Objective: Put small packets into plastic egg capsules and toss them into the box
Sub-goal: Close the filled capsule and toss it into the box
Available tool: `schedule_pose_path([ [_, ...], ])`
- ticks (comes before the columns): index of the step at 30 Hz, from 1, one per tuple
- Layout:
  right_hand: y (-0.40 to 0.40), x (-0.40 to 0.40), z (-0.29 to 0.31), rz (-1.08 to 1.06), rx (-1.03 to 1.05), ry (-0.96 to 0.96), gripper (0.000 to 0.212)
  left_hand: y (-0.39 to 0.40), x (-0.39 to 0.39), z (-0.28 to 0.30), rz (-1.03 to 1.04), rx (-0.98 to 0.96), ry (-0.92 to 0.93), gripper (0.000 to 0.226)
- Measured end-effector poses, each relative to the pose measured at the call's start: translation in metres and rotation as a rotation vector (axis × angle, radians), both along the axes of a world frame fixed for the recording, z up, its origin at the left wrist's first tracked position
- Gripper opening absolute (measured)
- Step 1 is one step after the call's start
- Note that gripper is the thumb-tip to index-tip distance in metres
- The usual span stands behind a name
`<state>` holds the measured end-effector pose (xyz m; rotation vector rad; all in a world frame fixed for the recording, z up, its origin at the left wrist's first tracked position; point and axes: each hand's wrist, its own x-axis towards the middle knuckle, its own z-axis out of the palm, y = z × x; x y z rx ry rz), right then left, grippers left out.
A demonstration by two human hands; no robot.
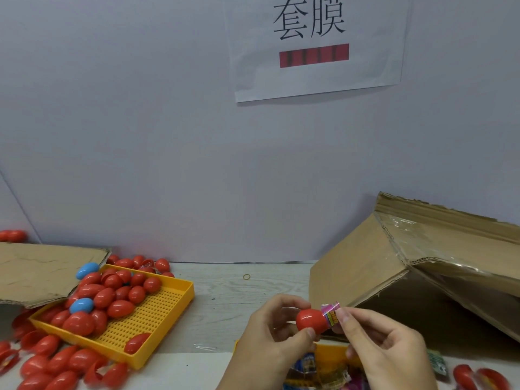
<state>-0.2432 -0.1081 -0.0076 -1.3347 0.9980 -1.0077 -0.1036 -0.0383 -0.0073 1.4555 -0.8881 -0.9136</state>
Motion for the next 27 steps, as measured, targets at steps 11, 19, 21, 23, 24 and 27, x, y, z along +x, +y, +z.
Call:
schedule_pose_path([
  [11, 0.0009, -0.0015, -0.0007, 0.083, -0.036, -0.032, 0.024, -0.001, 0.0031, -0.006, 0.022, -0.083, 0.072, 0.034],
  [19, 0.0034, -0.0004, -0.0016, 0.134, -0.136, 0.029, 0.039, -0.0017, 0.001, -0.0045, 0.086, -0.117, 0.055, 0.021],
  [21, 0.0032, -0.0003, -0.0026, 0.15, -0.162, 0.041, 0.043, -0.0016, 0.0012, -0.0042, 0.099, -0.118, 0.048, 0.022],
  [23, 0.0022, -0.0002, -0.004, 0.154, -0.182, 0.041, 0.043, -0.0019, 0.0007, -0.0037, 0.099, -0.116, 0.037, 0.023],
  [24, 0.0018, -0.0003, -0.0048, 0.156, -0.187, 0.039, 0.043, -0.002, 0.0005, -0.0036, 0.1, -0.113, 0.032, 0.023],
  [27, 0.002, -0.0012, -0.0049, 0.172, -0.221, 0.021, 0.039, -0.0027, 0.0006, -0.004, 0.101, -0.115, 0.044, 0.02],
])
